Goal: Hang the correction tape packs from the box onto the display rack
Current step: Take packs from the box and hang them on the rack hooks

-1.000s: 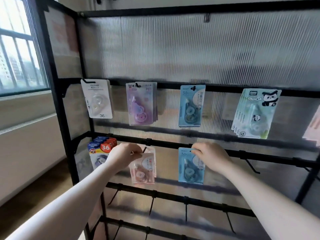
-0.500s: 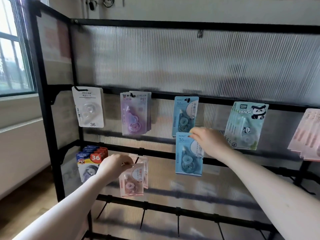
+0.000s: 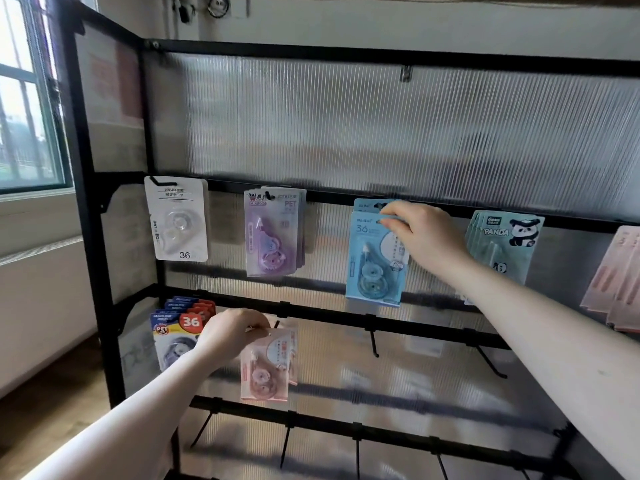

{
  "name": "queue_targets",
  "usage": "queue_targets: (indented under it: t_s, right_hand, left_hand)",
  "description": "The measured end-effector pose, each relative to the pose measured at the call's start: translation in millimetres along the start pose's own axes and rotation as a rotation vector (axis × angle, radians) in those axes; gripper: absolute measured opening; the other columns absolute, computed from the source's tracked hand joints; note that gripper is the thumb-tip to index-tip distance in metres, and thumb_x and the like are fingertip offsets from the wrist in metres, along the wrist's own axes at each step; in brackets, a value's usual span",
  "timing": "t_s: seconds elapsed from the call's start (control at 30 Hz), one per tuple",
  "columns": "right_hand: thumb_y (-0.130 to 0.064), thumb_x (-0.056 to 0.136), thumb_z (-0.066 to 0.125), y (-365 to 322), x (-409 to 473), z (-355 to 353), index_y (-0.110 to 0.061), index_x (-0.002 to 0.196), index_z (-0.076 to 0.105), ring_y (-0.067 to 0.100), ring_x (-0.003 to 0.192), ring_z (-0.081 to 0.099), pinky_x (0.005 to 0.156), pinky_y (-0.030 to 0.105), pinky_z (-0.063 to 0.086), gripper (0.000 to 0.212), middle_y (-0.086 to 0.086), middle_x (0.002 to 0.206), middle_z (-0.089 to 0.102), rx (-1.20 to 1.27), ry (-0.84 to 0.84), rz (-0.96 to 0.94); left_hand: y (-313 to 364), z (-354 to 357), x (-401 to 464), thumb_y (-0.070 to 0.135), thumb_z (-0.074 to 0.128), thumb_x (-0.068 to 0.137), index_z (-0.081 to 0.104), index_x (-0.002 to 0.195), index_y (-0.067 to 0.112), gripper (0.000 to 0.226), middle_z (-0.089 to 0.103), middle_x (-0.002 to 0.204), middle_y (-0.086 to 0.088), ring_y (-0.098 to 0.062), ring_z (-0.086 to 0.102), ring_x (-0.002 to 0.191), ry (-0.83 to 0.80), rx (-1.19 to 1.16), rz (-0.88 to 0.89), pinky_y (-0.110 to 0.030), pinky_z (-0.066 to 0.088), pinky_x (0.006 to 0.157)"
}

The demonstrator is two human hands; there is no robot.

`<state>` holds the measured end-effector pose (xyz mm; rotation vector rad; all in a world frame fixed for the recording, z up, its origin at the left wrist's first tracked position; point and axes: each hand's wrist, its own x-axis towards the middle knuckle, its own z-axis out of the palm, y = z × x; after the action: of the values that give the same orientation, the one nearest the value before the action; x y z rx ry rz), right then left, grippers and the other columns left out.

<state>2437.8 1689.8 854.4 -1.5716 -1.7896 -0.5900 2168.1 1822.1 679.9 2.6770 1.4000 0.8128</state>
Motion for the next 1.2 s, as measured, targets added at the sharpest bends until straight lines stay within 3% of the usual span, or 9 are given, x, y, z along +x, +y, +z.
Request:
queue_targets:
  t_s: [0.43,0.7,0.93,1.2]
  right_hand:
    - [-0.017,0.097,0.048,-2,13,-8,-0.009,0.108,0.065,0.021,0.095,0.060,0.072,0.024,0.034,0.022,0.003,0.102,0.068,0.005,0.076,-0.028]
    - [-0.015,0.098,0.046,6,19,-2,-0.008,0.113,0.063,0.022,0.103,0.058,0.077,0.022,0.033,0.024,0.004,0.110,0.066,0.016,0.038,0.015]
    - [-0.012,0.098,0.044,18,29,13,-0.009,0.114,0.063,0.024,0.104,0.058,0.088,0.039,0.046,0.025,0.005,0.112,0.065,0.027,-0.042,0.060]
    - [-0.009,0.096,0.044,23,36,30,-0.008,0.116,0.063,0.026,0.105,0.058,0.087,0.038,0.046,0.027,0.007,0.111,0.066,0.011,-0.014,0.093]
  left_hand:
    - [-2,13,0,0.031,0.059,0.090,0.072,0.103,0.026,0.019,0.069,0.104,0.012,-0.009,0.063,0.094,-0.062,-0.021,0.008,-0.025,0.048,0.075]
    - [-4,19,2,0.032,0.052,0.094,0.069,0.107,0.028,0.022,0.068,0.107,0.011,-0.013,0.063,0.096,-0.054,0.029,-0.024,-0.026,0.047,0.073]
    - [-7,24,8,0.032,0.052,0.094,0.069,0.107,0.028,0.022,0.069,0.106,0.012,-0.012,0.063,0.095,-0.023,0.024,-0.023,-0.025,0.046,0.070]
    - [-9,31,18,0.035,0.054,0.092,0.069,0.107,0.031,0.021,0.069,0.105,0.012,-0.014,0.065,0.093,0.002,0.018,-0.035,-0.026,0.047,0.068]
